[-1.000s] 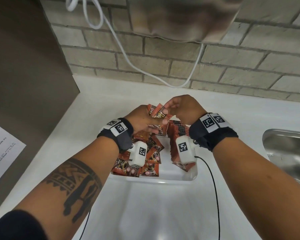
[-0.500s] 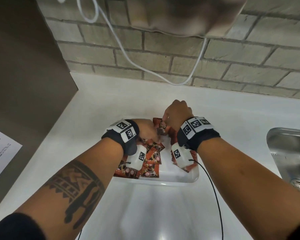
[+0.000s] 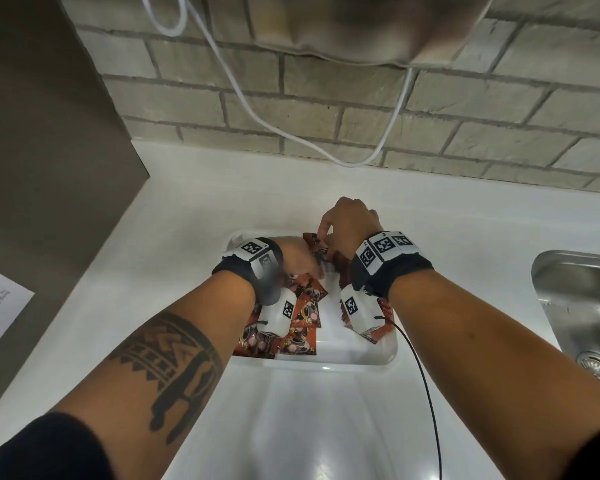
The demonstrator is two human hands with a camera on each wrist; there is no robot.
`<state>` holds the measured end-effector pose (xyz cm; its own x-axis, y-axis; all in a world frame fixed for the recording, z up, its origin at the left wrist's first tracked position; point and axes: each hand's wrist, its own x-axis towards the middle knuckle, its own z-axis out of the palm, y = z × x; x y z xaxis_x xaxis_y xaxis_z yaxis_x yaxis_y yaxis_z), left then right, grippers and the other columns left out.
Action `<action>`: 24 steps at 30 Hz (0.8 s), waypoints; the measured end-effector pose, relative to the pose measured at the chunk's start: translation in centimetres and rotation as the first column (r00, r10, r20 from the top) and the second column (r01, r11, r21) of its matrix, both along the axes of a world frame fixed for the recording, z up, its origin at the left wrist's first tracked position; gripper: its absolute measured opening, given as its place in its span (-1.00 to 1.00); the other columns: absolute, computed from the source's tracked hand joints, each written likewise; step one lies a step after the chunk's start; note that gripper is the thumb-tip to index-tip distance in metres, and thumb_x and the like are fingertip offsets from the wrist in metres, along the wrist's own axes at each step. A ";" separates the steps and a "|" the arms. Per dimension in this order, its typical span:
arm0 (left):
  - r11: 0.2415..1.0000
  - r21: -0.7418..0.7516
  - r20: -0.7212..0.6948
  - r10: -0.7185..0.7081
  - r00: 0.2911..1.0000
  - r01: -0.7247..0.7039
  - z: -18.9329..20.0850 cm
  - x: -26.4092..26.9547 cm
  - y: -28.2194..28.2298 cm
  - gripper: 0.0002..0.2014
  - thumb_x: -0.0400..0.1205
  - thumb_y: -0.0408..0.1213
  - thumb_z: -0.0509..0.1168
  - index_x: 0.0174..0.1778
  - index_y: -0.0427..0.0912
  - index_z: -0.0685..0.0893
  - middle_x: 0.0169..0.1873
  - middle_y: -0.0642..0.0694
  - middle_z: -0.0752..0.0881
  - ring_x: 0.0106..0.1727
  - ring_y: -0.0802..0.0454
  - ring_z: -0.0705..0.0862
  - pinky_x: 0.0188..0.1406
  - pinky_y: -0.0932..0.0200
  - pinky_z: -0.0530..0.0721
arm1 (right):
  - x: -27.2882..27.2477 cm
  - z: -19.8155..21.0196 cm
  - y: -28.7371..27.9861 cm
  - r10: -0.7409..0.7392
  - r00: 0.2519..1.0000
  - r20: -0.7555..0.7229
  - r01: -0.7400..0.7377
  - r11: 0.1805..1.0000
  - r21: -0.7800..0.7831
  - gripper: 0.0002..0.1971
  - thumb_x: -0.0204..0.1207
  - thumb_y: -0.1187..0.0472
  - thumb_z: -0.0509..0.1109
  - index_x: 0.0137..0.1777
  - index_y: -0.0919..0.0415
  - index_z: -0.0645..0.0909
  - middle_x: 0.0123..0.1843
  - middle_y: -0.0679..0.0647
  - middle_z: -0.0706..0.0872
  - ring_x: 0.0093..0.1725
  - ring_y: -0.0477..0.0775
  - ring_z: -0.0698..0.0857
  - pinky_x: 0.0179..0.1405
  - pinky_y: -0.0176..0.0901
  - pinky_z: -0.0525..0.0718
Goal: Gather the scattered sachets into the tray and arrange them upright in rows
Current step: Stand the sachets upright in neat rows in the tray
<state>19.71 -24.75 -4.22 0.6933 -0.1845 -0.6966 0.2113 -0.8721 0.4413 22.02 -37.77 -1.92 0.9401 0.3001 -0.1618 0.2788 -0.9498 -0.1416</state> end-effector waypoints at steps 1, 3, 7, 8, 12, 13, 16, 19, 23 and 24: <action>1.000 0.004 0.003 0.000 1.000 0.000 -0.1 0.0 0.0 -0.59 0.66 -0.07 0.42 0.20 -0.38 0.75 -0.08 -0.18 0.72 -0.14 -0.11 0.64 -0.40 0.23 0.49 | -0.1 0.2 -0.1 -0.001 1.000 -0.004 0.002 1.000 0.026 -0.84 0.54 0.19 0.41 -0.07 -0.09 0.78 0.14 0.01 0.56 0.23 0.13 0.57 0.25 0.03 0.51; 1.000 0.006 0.006 0.003 1.000 -0.003 -0.2 0.0 -0.1 -0.60 0.65 -0.06 0.43 0.19 -0.36 0.76 -0.10 -0.16 0.72 -0.14 -0.11 0.65 -0.39 0.23 0.50 | -0.2 0.4 -0.2 -0.011 1.000 -0.022 0.012 0.998 0.058 -0.83 0.53 0.23 0.42 -0.15 -0.12 0.73 0.07 -0.03 0.53 0.21 0.11 0.59 0.23 0.00 0.47; 1.000 0.013 0.001 -0.008 1.000 0.008 -0.4 0.1 -0.2 -0.68 0.67 -0.05 0.41 0.05 -0.28 0.75 -0.15 -0.13 0.71 -0.30 -0.02 0.62 -0.40 0.24 0.50 | -0.2 0.3 -0.3 -0.036 0.998 -0.044 0.040 0.996 0.080 -0.79 0.50 0.27 0.42 -0.18 -0.11 0.73 -0.14 -0.19 0.46 0.15 0.05 0.62 0.11 -0.08 0.41; 1.000 0.014 -0.001 -0.008 1.000 0.008 -0.4 0.1 -0.2 -0.68 0.67 -0.04 0.41 0.06 -0.28 0.75 -0.17 -0.12 0.71 -0.31 -0.01 0.61 -0.40 0.24 0.51 | -0.1 0.2 -0.3 -0.043 0.998 -0.045 0.046 0.995 0.089 -0.78 0.50 0.29 0.42 -0.18 -0.10 0.72 -0.19 -0.21 0.42 0.13 0.03 0.63 0.09 -0.09 0.39; 1.000 0.012 0.008 0.001 1.000 -0.001 -0.3 0.0 -0.2 -0.65 0.67 -0.04 0.41 0.09 -0.31 0.76 -0.23 -0.10 0.71 -0.22 -0.06 0.64 -0.37 0.25 0.53 | -0.1 0.1 -0.3 -0.039 0.998 -0.046 0.043 0.995 0.092 -0.78 0.49 0.29 0.44 -0.19 -0.12 0.71 -0.12 -0.17 0.47 0.12 0.02 0.63 0.09 -0.10 0.41; 1.000 0.012 0.007 -0.002 1.000 0.001 -0.3 0.0 -0.1 -0.62 0.66 -0.04 0.41 0.13 -0.34 0.76 -0.16 -0.12 0.73 -0.17 -0.08 0.65 -0.35 0.24 0.54 | -0.1 0.1 -0.4 -0.036 0.998 -0.042 0.040 0.994 0.098 -0.79 0.48 0.28 0.46 -0.20 -0.12 0.71 -0.06 -0.14 0.50 0.12 0.02 0.63 0.09 -0.10 0.42; 1.000 -0.020 -0.010 0.006 1.000 -0.006 -0.3 0.0 0.2 -0.61 0.65 -0.06 0.43 0.20 -0.34 0.77 -0.05 -0.16 0.76 -0.11 -0.10 0.68 -0.25 0.21 0.60 | 0.0 0.4 -0.6 -0.026 0.999 -0.033 0.030 0.991 0.131 -0.82 0.45 0.24 0.51 -0.21 -0.13 0.70 0.04 -0.08 0.55 0.14 0.03 0.63 0.12 -0.08 0.48; 0.996 -0.074 -0.046 0.047 0.998 -0.050 -0.2 -0.1 0.4 -0.62 0.65 -0.10 0.44 0.21 -0.37 0.75 -0.02 -0.22 0.79 -0.11 -0.13 0.70 -0.08 0.09 0.62 | 0.1 1.0 -1.1 -0.020 1.000 -0.024 0.024 0.985 0.171 -0.81 0.44 0.24 0.51 -0.21 -0.12 0.70 0.03 -0.07 0.56 0.11 0.02 0.65 0.14 -0.04 0.60; 0.993 -0.096 -0.076 0.061 0.995 -0.068 0.0 -0.3 0.6 -0.59 0.65 -0.07 0.45 0.21 -0.37 0.73 0.03 -0.27 0.80 -0.14 -0.16 0.69 -0.13 0.07 0.61 | 0.0 1.6 -1.6 -0.022 0.999 -0.032 0.028 0.982 0.189 -0.82 0.42 0.23 0.53 -0.21 -0.13 0.69 -0.02 -0.08 0.55 0.09 0.02 0.66 0.18 0.01 0.66; 0.993 -0.097 -0.080 0.061 0.995 -0.069 0.1 -0.3 0.7 -0.58 0.64 -0.06 0.46 0.20 -0.37 0.73 0.00 -0.25 0.78 -0.14 -0.16 0.69 -0.14 0.07 0.61 | 0.0 1.7 -1.7 -0.025 0.999 -0.033 0.031 0.981 0.193 -0.81 0.42 0.23 0.53 -0.21 -0.13 0.68 -0.05 -0.11 0.54 0.08 0.00 0.66 0.15 -0.02 0.66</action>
<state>19.39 -24.08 -4.17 0.6510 -0.2122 -0.7288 0.3026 -0.8080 0.5056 22.00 -39.46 -0.20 0.9442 0.3019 -0.1318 0.2450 -0.9109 -0.3319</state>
